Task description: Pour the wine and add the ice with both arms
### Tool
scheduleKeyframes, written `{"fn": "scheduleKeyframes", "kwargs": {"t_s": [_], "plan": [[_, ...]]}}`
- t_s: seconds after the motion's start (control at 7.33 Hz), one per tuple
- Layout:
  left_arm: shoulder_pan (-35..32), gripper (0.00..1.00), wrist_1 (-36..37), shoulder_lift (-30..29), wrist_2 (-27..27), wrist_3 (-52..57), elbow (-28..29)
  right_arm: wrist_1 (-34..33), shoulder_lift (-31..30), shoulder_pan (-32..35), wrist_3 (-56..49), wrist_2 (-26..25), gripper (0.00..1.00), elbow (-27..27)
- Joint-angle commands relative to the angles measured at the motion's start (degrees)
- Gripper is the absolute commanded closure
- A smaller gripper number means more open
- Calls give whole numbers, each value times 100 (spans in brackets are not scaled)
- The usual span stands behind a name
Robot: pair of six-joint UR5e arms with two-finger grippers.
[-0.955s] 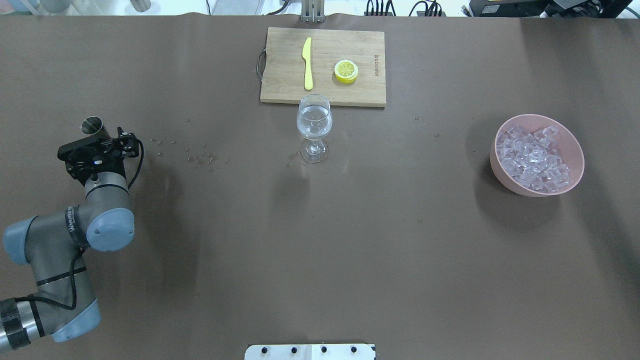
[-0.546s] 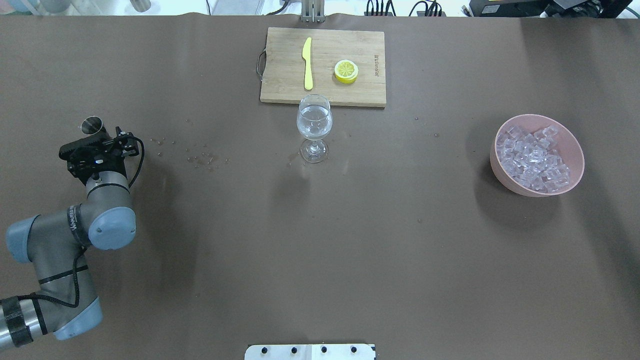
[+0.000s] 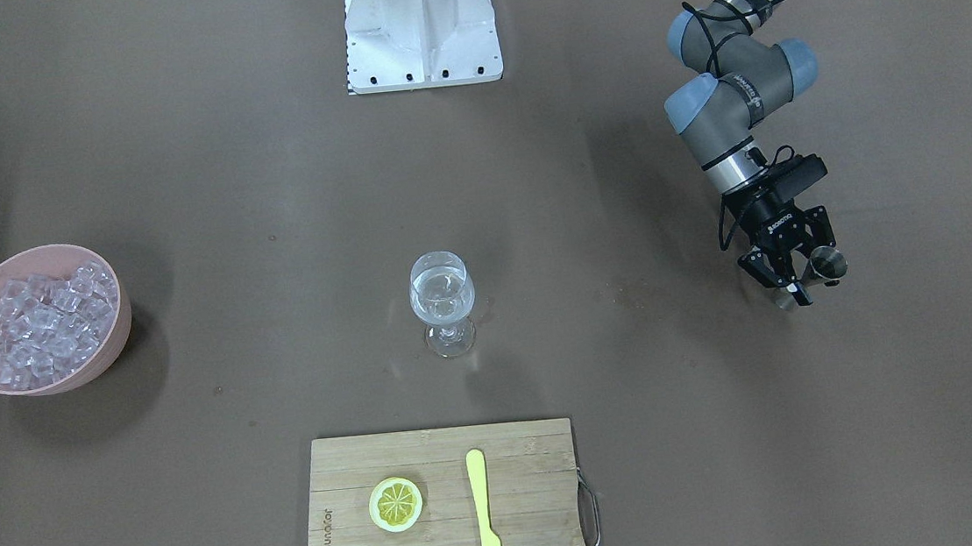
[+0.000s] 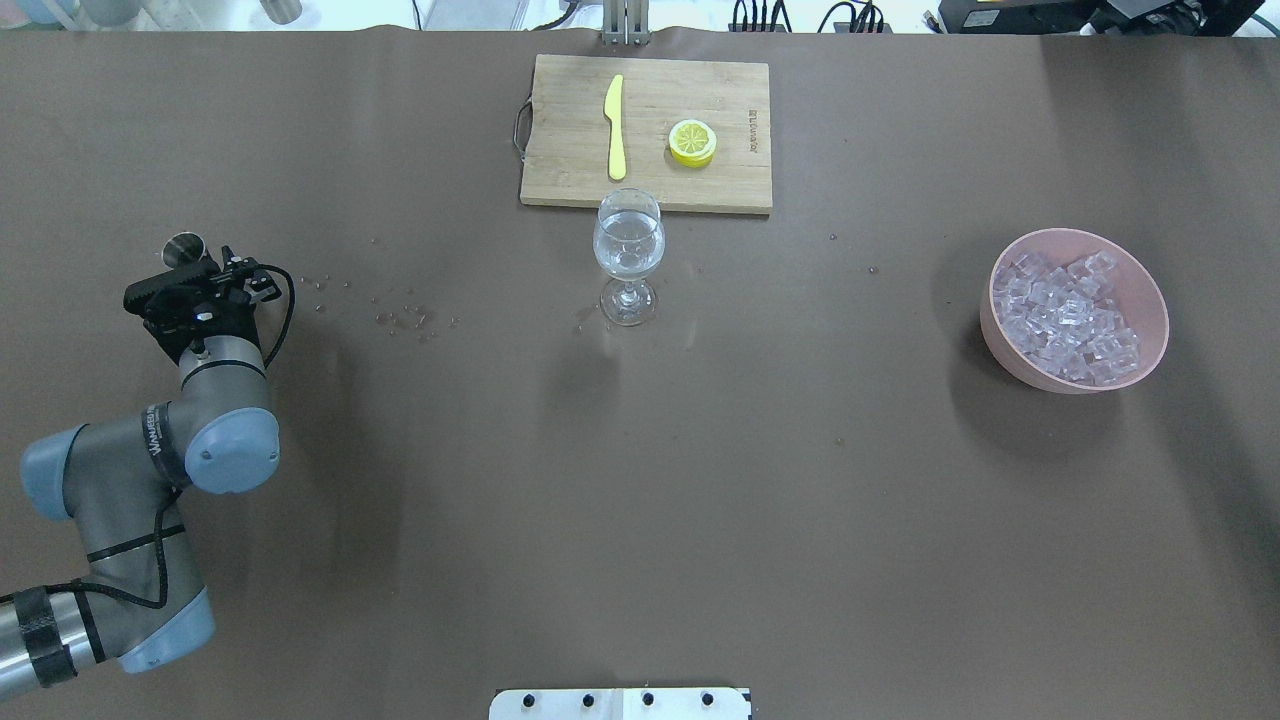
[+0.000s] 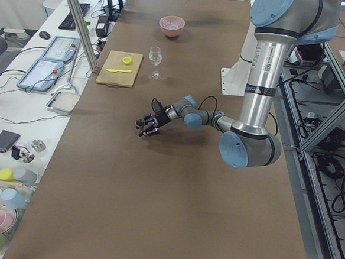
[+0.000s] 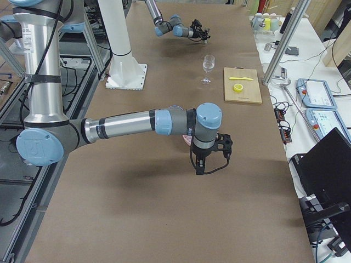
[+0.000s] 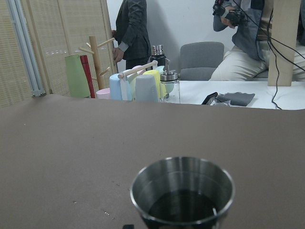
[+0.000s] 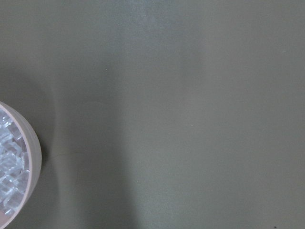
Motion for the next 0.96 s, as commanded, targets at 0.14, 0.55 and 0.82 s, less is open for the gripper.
{"fn": "scheduleKeyframes", "kwargs": {"t_s": [0.14,0.55,0.82], "plan": [[-12,57,-6,-24,57,-2,35,-9,-9,0,0,9,0,7],[-13,57,-23,-24,66,-37,167,0,-27,0,0,9,0,-2],[-12,64,-23,-24,66,-37,167,0,-27,0,0,0,0,-2]]}}
